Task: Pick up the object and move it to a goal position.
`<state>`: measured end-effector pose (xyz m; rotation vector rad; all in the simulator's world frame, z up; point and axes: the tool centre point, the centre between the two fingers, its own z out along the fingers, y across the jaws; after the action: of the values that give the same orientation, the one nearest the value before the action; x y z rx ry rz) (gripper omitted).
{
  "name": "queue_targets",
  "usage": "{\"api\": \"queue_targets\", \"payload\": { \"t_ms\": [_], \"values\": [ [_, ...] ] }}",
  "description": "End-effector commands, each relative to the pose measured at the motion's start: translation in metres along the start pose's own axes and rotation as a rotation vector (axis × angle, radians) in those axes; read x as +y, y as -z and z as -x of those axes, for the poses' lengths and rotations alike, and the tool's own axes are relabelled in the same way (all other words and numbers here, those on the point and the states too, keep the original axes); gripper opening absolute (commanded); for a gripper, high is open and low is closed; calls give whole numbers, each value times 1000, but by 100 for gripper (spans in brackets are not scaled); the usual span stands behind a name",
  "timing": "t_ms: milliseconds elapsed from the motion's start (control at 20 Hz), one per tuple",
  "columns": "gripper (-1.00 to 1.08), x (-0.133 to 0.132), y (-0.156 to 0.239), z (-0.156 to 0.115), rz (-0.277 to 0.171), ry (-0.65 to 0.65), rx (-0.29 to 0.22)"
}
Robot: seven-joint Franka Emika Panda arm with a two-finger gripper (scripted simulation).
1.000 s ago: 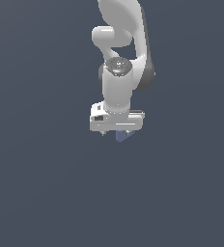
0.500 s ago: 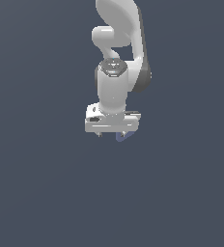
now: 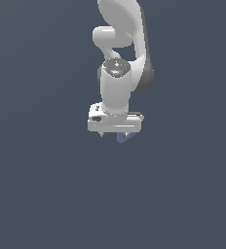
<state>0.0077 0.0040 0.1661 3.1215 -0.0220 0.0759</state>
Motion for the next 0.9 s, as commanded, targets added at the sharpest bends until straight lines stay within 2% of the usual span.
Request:
{"api": "queue_targets", "payload": {
  "t_ms": [0, 850],
  "values": [
    [100, -3, 0, 3, -1, -31, -2],
    [100, -34, -6, 38, -3, -399, -22]
  ]
}}
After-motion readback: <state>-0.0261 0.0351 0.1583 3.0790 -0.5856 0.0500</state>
